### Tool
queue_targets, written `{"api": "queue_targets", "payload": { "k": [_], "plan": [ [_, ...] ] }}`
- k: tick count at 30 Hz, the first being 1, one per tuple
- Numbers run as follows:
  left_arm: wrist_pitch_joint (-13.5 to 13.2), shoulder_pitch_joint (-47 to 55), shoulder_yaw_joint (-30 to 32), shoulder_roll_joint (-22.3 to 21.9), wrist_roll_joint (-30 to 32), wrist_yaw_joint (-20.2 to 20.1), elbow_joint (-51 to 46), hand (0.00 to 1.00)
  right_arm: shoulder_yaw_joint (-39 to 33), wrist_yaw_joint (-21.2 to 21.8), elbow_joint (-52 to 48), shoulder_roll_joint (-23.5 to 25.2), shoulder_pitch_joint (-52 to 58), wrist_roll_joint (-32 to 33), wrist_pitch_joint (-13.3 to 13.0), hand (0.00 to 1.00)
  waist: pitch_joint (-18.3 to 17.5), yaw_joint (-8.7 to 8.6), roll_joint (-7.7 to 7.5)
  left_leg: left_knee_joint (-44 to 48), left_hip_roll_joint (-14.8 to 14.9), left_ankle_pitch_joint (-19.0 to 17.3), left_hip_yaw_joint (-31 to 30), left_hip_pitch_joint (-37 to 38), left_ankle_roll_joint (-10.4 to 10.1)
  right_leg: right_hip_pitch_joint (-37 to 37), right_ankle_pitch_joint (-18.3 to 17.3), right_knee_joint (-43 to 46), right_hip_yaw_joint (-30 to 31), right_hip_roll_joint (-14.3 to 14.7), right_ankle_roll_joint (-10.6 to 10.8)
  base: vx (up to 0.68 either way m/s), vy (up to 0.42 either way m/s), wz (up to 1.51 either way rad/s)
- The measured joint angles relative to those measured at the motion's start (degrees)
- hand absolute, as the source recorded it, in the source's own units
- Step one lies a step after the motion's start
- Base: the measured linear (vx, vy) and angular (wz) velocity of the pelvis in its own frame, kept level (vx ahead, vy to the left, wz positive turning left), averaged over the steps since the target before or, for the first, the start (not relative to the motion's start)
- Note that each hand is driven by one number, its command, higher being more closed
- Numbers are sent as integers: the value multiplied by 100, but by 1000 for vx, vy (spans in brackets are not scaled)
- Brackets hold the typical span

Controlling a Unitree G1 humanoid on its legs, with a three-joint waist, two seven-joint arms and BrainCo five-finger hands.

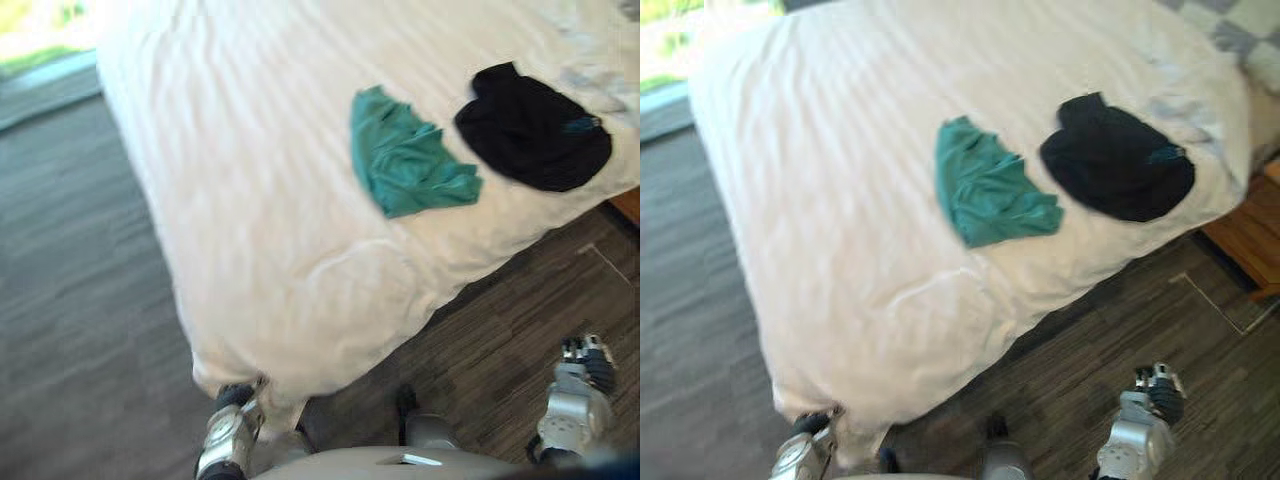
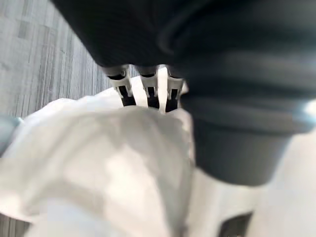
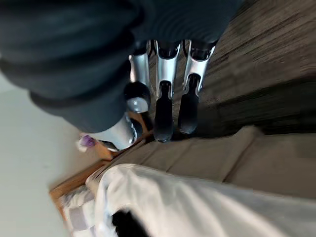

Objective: Tidy the bed and pick cloth on bed and put in laundry

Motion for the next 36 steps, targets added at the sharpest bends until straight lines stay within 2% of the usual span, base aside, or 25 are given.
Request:
{"api": "queue_targets", "payload": {
  "k": [1, 5, 7, 8, 10, 11, 12, 13, 14, 15, 16, 17, 18, 19, 20, 21, 23, 24, 25, 26, 27, 28, 29, 31, 36],
  "plan": [
    [9, 7, -37, -73, 34, 11, 21, 0, 13, -1, 61, 83, 57, -136, 82, 0, -28, 3, 70, -116, -53, 63, 55, 152, 1, 6, -4, 111, 23, -13, 2, 80, 50, -26],
    [78, 176, -311, 49, 369, 94, 22, 0, 608, -21, 343, 575, 345, -945, 226, 0, -10, 34, -162, -166, -260, 127, 495, 550, 32, -54, 3, 539, 88, -148, 20, -32, 52, -39],
    [79, 188, -345, 96, 487, 89, 21, 0, 963, -70, 634, 739, 434, -1317, 295, 0, -39, 76, -288, -148, -334, 125, 702, 574, 35, -172, 146, 575, -722, -305, 45, -116, -15, -50],
    [88, 194, -326, 106, 497, 86, 21, 0, 1132, -90, 847, 788, 447, -1479, 332, 0, -59, 107, -335, -139, -371, 116, 836, 580, 50, -209, 298, 493, -1106, -348, -114, -126, -36, -63],
    [107, 222, -183, -8, 580, 73, 10, 0, 1238, -90, 1127, 855, 423, -1810, 403, 0, -82, 200, -301, -156, -307, 77, 1112, 590, 188, -107, 582, 68, -1410, -309, -247, -142, -9, -55],
    [104, 220, -183, 9, 594, 73, 3, 0, 1285, -106, 1179, 899, 420, -1899, 466, 0, -50, 195, -232, -222, -236, 10, 1237, 593, 215, -246, 30, 746, -1866, -398, -541, -134, 11, -23],
    [110, 220, -190, 21, 595, 73, -14, 0, 1292, -100, 1220, 903, 439, -2016, 494, 0, -57, 144, -236, -297, -219, -57, 1332, 635, 122, -341, -256, 1279, -2142, -500, -624, -134, 3, -9],
    [111, 214, -183, 72, 597, 74, -67, 0, 1328, -90, 1365, 899, 503, -2150, 505, 0, -72, 132, -317, -335, -247, -133, 1482, 670, 44, -425, -348, 1517, -2407, -597, -531, -121, -9, -42],
    [123, 196, -127, 132, 599, 68, -28, 0, 1383, -91, 1481, 862, 487, -2279, 519, 0, -108, 229, -390, -267, -247, -177, 1567, 679, 50, -389, -217, 1364, -2304, -422, -446, -184, -36, -74],
    [133, 186, -49, 140, 600, 66, 53, 0, 1452, -73, 1537, 867, 458, -2418, 515, 0, -91, 269, -448, -259, -250, -197, 1557, 603, 230, -366, -29, 1050, -2154, -265, -446, -166, -39, -119],
    [169, 198, 5, 121, 607, 56, 166, 0, 1580, -68, 1683, 789, 292, -2597, 530, 0, -191, 361, -343, -469, -341, -354, 1294, 438, 510, -179, 455, 63, -1864, 59, -299, -185, -30, -141],
    [176, 231, 40, 64, 617, 30, 246, 0, 1541, -73, 1758, 701, 161, -2709, 561, 0, -221, 523, -191, -556, -267, -196, 1374, 400, 346, -342, -6, 531, -2152, 18, -694, -169, -69, -136],
    [244, 150, -18, 112, 678, 19, 274, 0, 1537, -70, 1887, 685, 57, -2831, 617, 0, -180, 384, -372, -496, -329, -77, 1606, 384, 280, -443, -867, 1937, -2595, -501, -768, -97, -121, -83],
    [243, 161, -129, 192, 725, 20, 280, 0, 1537, -69, 2081, 662, 52, -2969, 633, 0, -166, 287, -420, -419, -369, -46, 1607, 383, 255, -206, -1133, 2130, -2825, -830, -638, -41, -163, -39],
    [245, 155, -143, 308, 728, 20, 288, 0, 1537, -71, 2201, 660, 82, -3046, 675, 0, -211, 283, -574, -333, -400, -58, 1647, 364, 237, -111, -1143, 1953, -2830, -873, -496, -21, -174, -51],
    [246, 104, -145, 432, 736, 23, 421, 0, 1604, -73, 2294, 644, 138, -3146, 707, 0, -248, 336, -622, -230, -432, -75, 1537, 192, 283, 30, -1143, 1372, -2732, -596, -397, -94, -171, -84],
    [300, 78, -173, 546, 752, 17, 567, 0, 1641, -74, 2455, 478, -59, -3290, 730, 0, -284, 427, -429, -590, -503, 19, 890, -31, 554, 169, -383, 221, -2344, -125, -362, -133, -81, -106],
    [305, 69, -188, 575, 755, 6, 628, 0, 1594, -83, 2457, 370, -122, -3375, 735, 0, -234, 467, -287, -667, -381, 287, 940, -118, 396, 73, -490, 459, -2303, -95, -572, -69, -30, -66],
    [319, 5, -220, 650, 755, 9, 635, 0, 1598, -83, 2461, 366, -102, -3386, 744, 0, -192, 420, -418, -625, -469, 321, 958, -138, 407, -24, -929, 1234, -2384, -456, -527, -50, -104, -36],
    [314, 1, -257, 756, 755, 16, 619, 0, 1629, -83, 2511, 380, -49, -3447, 772, 0, -177, 368, -565, -529, -503, 327, 1021, -142, 396, 79, -976, 1288, -2371, -738, -251, -7, -130, -12],
    [314, 19, -238, 831, 755, 21, 623, 0, 1648, -77, 2561, 410, -51, -3481, 799, 0, -185, 376, -662, -474, -488, 336, 1092, -163, 367, 132, -945, 1082, -2200, -705, -88, -56, -200, -38],
    [314, 63, -237, 925, 754, 35, 643, 0, 1683, -75, 2567, 421, -72, -3493, 814, 0, -195, 417, -662, -438, -406, 368, 1137, -192, 293, 319, -891, 554, -2203, -529, -135, -55, -230, -51],
    [315, 65, -229, 892, 752, 90, 658, 0, 1792, -79, 2562, 323, -90, -3546, 808, 0, -146, 435, -494, -414, -233, 379, 1168, -185, 254, 554, -550, 86, -2217, -280, -163, -58, -209, -44],
    [303, 97, -187, 834, 752, 126, 658, 0, 1852, -81, 2637, 243, -50, -3586, 817, 0, -160, 504, -409, -381, -129, 460, 1269, -133, 172, 804, -238, -463, -2192, -85, -206, -83, -100, -33],
    [214, 226, -179, 780, 754, 127, 651, 0, 2006, -79, 2683, 205, -35, -3590, 813, 0, -28, 515, -378, -287, 0, 496, 1372, 10, 122, 1238, 247, -1245, -1995, 137, -328, -106, -56, -19]
  ]
}}
